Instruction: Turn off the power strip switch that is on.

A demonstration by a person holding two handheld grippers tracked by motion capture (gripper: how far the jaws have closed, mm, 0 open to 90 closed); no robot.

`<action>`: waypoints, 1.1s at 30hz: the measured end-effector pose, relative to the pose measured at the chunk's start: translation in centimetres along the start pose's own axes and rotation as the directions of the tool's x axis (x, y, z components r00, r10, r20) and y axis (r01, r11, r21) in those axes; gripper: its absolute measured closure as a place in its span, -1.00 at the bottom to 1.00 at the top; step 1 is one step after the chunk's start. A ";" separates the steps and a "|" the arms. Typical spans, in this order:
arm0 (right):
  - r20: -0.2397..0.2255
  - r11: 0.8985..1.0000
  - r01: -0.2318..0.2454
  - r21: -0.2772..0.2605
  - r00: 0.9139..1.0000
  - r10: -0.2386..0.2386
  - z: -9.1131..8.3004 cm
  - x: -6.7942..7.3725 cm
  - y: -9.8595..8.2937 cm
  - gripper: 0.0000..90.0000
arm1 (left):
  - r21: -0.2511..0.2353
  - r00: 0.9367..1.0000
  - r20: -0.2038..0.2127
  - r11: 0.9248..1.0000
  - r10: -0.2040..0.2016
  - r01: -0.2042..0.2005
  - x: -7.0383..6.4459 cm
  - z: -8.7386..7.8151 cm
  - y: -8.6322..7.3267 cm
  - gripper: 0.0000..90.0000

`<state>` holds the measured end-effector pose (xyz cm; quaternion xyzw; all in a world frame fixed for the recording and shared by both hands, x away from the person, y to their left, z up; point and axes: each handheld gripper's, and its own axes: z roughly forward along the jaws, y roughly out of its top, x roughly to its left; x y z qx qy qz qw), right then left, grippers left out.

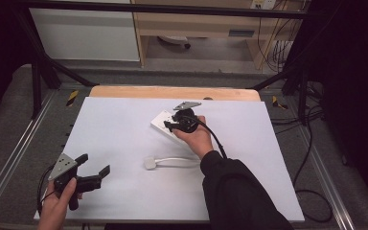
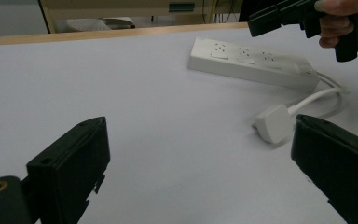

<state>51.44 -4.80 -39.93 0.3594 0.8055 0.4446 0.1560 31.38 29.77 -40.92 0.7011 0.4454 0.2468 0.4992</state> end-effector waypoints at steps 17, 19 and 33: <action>0.008 0.997 -0.069 -0.019 0.998 0.069 -3.1 -0.8 1.1 -0.77 | 0.012 1.000 -0.006 1.000 -0.006 0.006 0.0 0.2 -0.1 -0.90; 0.010 0.996 -0.079 -0.031 0.997 0.079 -3.6 -1.0 1.3 -0.81 | 0.010 1.000 -0.005 1.000 -0.003 0.003 0.0 0.2 -0.2 -0.90; -0.008 0.994 -0.087 -0.072 0.996 0.087 -6.0 -1.7 1.8 -0.92 | 0.012 1.000 -0.003 1.000 -0.009 0.009 0.0 0.2 -0.2 -0.90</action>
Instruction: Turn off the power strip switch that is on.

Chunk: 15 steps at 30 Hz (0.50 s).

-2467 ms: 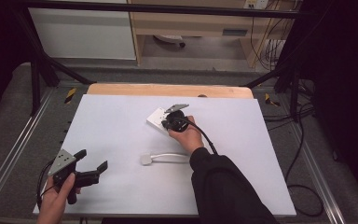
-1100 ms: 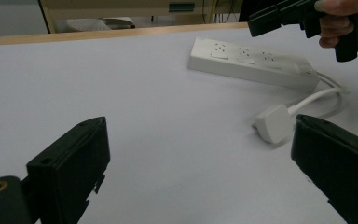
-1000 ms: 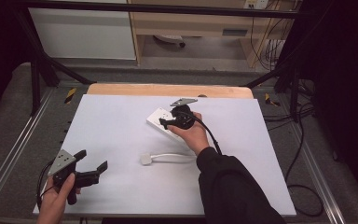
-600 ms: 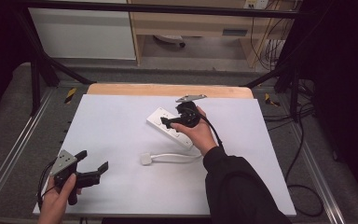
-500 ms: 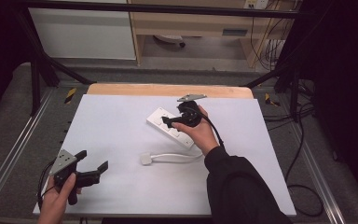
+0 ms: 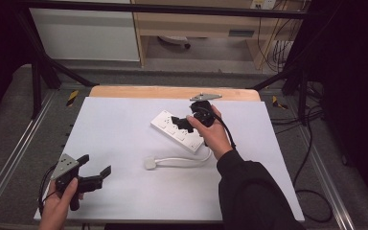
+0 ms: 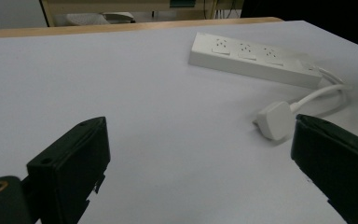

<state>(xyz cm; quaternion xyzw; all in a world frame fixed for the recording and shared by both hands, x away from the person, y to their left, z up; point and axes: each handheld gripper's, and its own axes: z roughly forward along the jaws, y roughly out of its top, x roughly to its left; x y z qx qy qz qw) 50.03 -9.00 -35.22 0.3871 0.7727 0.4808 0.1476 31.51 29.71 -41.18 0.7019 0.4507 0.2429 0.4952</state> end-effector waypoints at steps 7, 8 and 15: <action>-0.009 0.999 -0.019 -0.028 1.000 0.019 -1.6 -0.8 0.4 -0.91 | 0.001 1.000 -0.001 1.000 -0.003 0.003 -0.1 0.0 0.0 -0.90; -0.011 0.999 -0.015 -0.030 1.000 0.015 -1.8 -0.8 0.5 -0.91 | 0.002 1.000 0.002 1.000 0.002 -0.002 -0.2 0.1 0.0 -0.90; 0.001 0.998 -0.009 -0.059 1.000 0.010 -3.7 -1.4 0.7 -0.90 | 0.004 1.000 -0.001 1.000 0.003 -0.003 -0.1 0.0 -0.1 -0.90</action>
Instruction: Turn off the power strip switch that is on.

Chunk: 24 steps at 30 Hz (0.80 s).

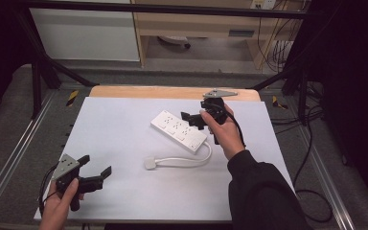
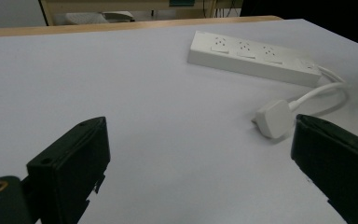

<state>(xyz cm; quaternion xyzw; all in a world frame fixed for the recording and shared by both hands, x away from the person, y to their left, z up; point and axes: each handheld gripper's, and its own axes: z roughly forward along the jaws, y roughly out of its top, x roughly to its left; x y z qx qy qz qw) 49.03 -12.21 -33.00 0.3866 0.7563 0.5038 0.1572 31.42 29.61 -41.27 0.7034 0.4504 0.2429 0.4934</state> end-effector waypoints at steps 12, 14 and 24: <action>0.044 0.998 0.003 -0.065 0.999 0.000 -4.1 -1.7 0.1 -0.87 | -0.001 1.000 -0.002 1.000 -0.010 0.010 0.0 0.0 0.0 -0.90; 0.045 0.997 0.005 -0.081 0.999 -0.001 -4.8 -1.8 -0.1 -0.87 | -0.002 1.000 -0.006 1.000 -0.010 0.010 0.1 0.0 0.0 -0.90; 0.098 0.988 0.030 -0.149 0.995 -0.015 -8.3 -2.5 -1.9 -0.87 | -0.003 1.000 -0.010 1.000 -0.012 0.012 0.1 0.1 0.0 -0.90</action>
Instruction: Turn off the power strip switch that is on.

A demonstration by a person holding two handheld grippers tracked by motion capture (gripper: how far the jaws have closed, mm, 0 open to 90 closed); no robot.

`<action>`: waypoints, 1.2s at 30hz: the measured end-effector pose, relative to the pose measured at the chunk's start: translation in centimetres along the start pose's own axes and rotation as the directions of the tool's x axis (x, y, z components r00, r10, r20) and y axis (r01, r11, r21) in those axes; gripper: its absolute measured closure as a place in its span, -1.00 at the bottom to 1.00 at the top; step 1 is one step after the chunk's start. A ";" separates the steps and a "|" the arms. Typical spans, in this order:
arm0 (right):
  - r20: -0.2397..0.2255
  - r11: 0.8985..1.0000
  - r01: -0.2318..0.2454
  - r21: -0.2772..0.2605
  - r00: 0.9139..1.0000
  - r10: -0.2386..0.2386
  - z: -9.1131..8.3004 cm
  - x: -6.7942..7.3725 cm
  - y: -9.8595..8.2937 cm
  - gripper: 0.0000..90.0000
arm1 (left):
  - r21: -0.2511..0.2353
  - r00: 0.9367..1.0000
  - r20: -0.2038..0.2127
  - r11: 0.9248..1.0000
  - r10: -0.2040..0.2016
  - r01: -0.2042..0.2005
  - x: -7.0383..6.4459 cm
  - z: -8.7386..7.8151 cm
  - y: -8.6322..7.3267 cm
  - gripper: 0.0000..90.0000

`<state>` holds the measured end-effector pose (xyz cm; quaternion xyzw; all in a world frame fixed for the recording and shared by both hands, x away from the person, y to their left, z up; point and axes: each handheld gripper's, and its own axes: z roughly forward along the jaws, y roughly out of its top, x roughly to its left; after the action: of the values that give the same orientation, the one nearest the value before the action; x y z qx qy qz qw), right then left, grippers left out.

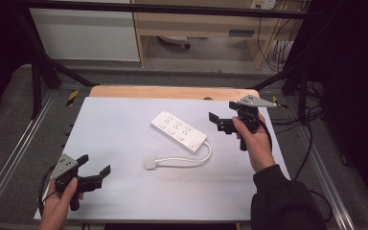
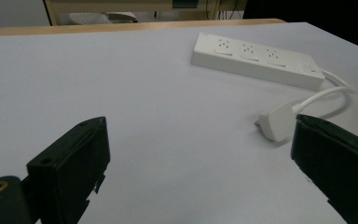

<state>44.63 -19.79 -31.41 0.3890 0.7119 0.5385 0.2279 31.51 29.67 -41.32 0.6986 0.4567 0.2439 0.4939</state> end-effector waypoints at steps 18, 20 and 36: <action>0.081 0.999 -0.013 -0.035 0.997 0.016 -4.1 -2.0 -4.7 -0.88 | -0.010 1.000 -0.011 1.000 -0.015 0.015 0.3 -0.2 0.0 -0.90; 0.082 0.999 -0.024 -0.030 0.996 0.027 -4.4 -2.1 -5.5 -0.88 | -0.009 1.000 -0.011 1.000 -0.015 0.015 0.2 -0.2 -0.1 -0.89; 0.103 0.997 -0.070 -0.018 0.992 0.071 -5.3 -2.7 -10.2 -0.89 | -0.014 1.000 -0.014 1.000 -0.015 0.015 0.2 -0.2 0.0 -0.89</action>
<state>39.18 -26.27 -39.66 0.4395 0.6810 0.5305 0.2482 31.40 29.95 -41.28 0.6898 0.4638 0.2483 0.4974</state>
